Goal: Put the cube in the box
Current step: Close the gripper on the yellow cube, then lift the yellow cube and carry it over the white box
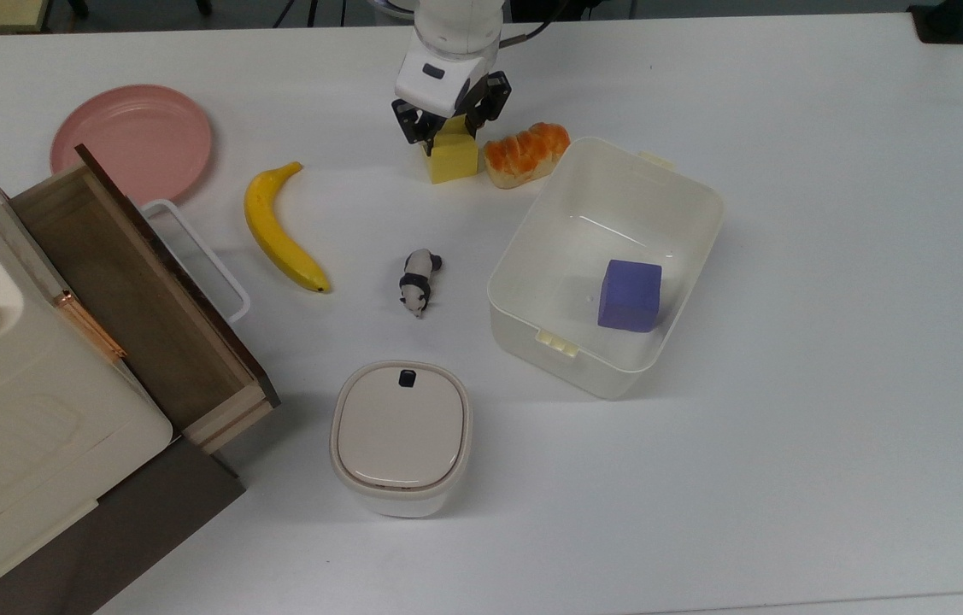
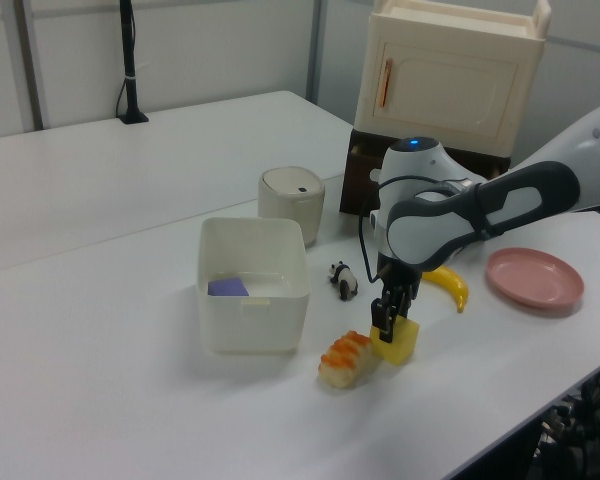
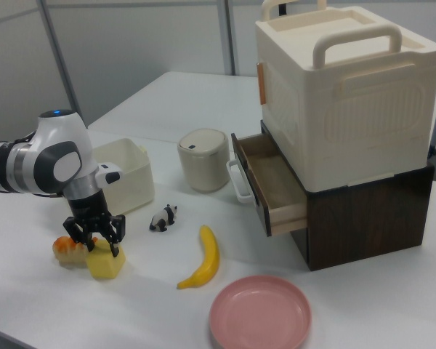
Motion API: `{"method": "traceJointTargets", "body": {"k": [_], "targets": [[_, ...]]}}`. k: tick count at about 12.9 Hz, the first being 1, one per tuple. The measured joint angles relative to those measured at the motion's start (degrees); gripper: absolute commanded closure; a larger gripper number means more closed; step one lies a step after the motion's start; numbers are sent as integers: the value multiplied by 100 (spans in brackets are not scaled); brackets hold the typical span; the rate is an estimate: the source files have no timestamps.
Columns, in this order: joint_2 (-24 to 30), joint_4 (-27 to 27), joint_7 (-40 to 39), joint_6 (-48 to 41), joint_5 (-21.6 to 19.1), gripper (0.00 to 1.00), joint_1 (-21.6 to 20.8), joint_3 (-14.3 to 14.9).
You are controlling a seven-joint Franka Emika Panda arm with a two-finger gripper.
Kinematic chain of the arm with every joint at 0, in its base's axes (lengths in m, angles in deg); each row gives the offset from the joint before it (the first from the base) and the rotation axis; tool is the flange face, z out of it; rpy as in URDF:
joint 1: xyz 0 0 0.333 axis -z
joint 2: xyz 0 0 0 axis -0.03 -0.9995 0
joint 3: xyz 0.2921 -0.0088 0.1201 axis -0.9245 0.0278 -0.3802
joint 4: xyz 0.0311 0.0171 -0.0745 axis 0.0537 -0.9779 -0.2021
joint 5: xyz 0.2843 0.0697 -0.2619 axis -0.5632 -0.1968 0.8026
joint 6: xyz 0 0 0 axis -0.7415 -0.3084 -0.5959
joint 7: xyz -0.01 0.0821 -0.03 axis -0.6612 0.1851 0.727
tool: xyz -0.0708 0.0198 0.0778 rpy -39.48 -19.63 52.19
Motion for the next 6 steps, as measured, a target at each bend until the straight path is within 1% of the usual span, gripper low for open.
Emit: {"method": "traceJointTargets", "body": {"k": [3,5,6], "targets": [[6,82,0,0,22,61,-10,-3],[95,357,0,-28,22,58,-9,-3],[172,541,3,-177,22,58,-9,-3]]}}
